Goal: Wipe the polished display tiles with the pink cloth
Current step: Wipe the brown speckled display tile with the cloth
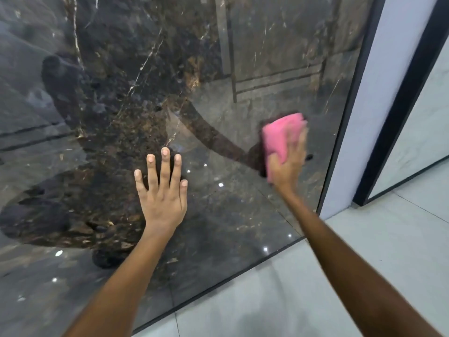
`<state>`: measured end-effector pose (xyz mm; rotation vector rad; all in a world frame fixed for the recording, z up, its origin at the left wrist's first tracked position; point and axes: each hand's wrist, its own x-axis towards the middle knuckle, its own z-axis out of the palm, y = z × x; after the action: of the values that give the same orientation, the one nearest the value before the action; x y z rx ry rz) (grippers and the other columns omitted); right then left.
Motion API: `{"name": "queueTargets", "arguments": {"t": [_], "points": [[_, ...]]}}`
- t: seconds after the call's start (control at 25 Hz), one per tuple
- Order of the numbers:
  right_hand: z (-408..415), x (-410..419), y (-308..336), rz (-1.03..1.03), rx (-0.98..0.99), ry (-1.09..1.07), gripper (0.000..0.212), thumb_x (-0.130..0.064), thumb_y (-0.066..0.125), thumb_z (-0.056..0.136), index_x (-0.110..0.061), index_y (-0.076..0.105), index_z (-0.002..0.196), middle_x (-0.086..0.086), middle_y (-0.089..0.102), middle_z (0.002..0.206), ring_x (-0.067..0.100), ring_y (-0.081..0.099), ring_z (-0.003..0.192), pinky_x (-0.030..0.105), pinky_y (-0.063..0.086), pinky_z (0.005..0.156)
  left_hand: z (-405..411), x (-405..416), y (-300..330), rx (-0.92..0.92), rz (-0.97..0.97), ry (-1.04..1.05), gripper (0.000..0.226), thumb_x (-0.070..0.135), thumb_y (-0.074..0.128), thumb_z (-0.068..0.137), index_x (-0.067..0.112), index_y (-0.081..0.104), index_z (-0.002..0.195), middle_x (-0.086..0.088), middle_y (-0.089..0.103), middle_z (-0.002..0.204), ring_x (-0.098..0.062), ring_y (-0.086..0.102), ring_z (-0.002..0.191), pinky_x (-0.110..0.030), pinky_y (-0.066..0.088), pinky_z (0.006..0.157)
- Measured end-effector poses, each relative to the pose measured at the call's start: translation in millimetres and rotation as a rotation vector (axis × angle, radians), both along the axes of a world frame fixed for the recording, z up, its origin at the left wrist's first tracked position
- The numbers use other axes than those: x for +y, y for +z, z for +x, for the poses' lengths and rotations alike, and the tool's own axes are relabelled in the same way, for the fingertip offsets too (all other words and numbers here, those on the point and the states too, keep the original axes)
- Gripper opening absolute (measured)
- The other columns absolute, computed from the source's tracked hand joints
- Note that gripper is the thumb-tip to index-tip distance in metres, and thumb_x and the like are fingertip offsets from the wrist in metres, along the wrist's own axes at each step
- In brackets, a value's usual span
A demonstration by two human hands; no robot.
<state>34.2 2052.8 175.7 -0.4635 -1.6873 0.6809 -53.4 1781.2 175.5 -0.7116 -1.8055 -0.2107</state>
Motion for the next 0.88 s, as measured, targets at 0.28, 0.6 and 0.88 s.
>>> {"name": "queueTargets", "arguments": {"t": [0.28,0.6,0.88], "points": [[-21,-76,50,0.368,0.006,0.054,0.079,-0.017,0.048,0.076,-0.026,0.024,0.151,-0.008,0.003,0.158,0.016,0.008,0.145,0.046,0.007,0.117,8,6,3,-0.091,0.159,-0.194,0.054,0.041,0.005,0.104,0.026,0.003,0.156,0.010,-0.008,0.163,-0.013,-0.004,0.150,-0.039,-0.005,0.121],[17,15,-59,0.921,-0.335,0.146,0.084,-0.023,0.048,0.077,-0.035,0.013,0.153,-0.008,0.006,0.162,0.017,0.008,0.148,0.040,0.005,0.117,15,7,-19,-0.193,0.106,-0.121,0.055,0.040,0.014,0.105,0.028,-0.004,0.155,0.009,-0.018,0.161,-0.017,-0.017,0.149,-0.040,-0.013,0.119],[4,72,-35,-0.723,0.175,-0.047,0.074,-0.001,0.044,0.082,-0.008,0.019,0.152,0.012,0.013,0.159,0.024,0.019,0.145,0.019,0.014,0.113,5,25,-37,-0.064,0.144,0.022,0.058,0.035,0.018,0.106,0.017,-0.006,0.156,-0.003,-0.020,0.161,-0.026,-0.018,0.148,-0.048,-0.009,0.119]]}}
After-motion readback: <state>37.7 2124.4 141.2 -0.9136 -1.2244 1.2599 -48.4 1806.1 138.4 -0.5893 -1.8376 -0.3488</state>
